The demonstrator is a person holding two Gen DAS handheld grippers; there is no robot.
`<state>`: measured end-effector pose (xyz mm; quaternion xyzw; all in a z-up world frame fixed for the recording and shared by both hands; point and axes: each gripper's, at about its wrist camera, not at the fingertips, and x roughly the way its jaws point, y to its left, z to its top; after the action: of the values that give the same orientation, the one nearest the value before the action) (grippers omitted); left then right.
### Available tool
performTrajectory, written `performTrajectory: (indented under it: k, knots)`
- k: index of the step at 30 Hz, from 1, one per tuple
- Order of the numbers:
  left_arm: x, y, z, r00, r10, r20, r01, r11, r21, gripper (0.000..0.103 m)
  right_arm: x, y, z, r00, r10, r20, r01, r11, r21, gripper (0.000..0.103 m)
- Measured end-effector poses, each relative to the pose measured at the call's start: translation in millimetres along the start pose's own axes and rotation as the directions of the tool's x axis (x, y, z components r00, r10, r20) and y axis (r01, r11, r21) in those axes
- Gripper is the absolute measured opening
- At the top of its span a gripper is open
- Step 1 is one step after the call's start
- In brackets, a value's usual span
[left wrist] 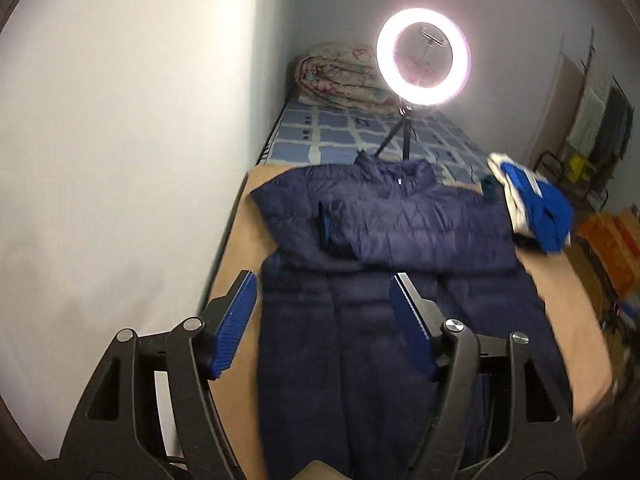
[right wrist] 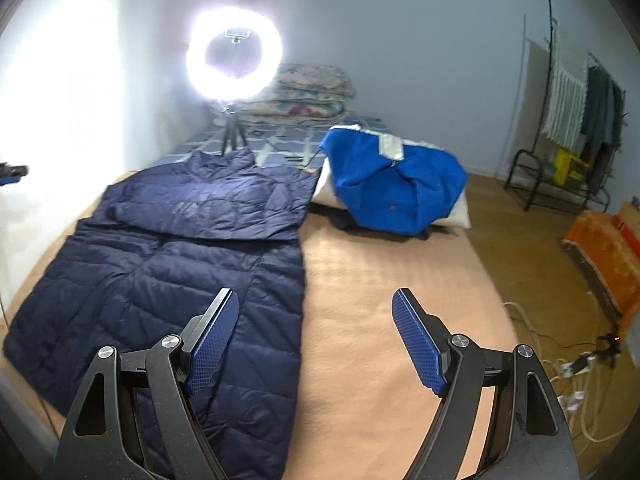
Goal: Fold large clothes
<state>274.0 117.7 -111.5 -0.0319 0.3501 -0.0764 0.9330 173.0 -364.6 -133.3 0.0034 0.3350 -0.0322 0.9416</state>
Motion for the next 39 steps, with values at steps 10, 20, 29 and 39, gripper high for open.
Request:
performTrajectory:
  k: [10,20,29,39]
  knots:
    - [-15,30,-112,0.975,-0.056,-0.217,0.033,0.993,-0.111,0.071,28,-8,-46,0.96,0.197,-0.198,-0.185,0.979,0.081,0.079]
    - [34,59,-186,0.914,-0.173,-0.368,0.054,0.949,-0.311,0.071,54,-14,-92,0.878,0.317,-0.357,-0.26,0.945,0.2,0.079]
    - [48,63,-222,0.874,-0.271,-0.403,0.101,0.913,-0.394,0.056,69,-13,-118,0.792,0.431,-0.432,-0.326,0.897,0.299,0.079]
    - [48,53,-215,0.88,-0.292,-0.374,0.137,0.911,-0.389,0.011,78,10,-118,0.732,0.502,-0.46,-0.391,0.863,0.318,0.025]
